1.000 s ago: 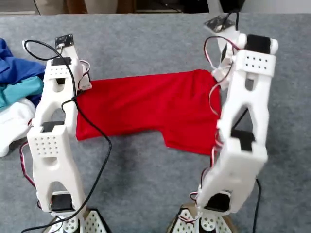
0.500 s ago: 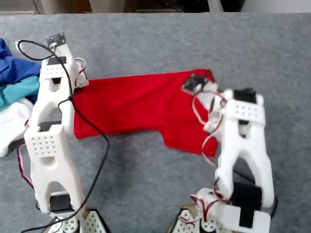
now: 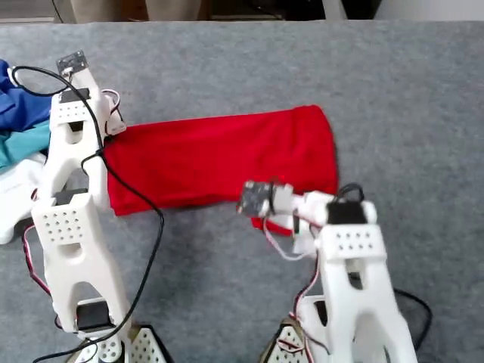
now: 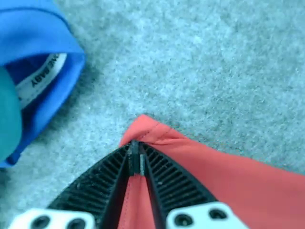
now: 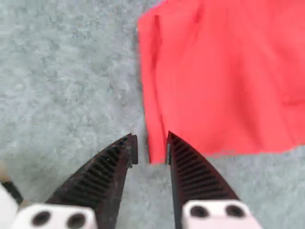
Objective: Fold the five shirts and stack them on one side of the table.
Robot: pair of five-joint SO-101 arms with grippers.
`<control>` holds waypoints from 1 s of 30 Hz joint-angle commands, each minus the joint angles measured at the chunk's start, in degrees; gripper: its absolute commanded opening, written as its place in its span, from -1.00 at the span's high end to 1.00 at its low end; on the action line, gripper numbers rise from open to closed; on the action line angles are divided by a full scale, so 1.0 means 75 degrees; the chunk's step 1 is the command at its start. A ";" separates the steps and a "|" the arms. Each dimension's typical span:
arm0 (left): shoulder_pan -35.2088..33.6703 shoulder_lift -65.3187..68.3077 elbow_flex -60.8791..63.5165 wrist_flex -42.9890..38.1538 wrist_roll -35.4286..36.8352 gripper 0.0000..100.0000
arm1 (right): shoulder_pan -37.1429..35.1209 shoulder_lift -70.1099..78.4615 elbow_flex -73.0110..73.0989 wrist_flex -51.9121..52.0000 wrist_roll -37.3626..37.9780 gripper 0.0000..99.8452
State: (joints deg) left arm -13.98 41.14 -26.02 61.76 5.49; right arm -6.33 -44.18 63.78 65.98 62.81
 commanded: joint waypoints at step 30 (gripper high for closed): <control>-0.0105 -0.0076 -0.0305 -0.0117 0.0035 0.96 | -0.0627 0.0721 0.0955 -0.1911 0.0047 0.63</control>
State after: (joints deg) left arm -13.98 41.14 -26.02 61.67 5.49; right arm -10.37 -39.16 71.34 52.53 63.87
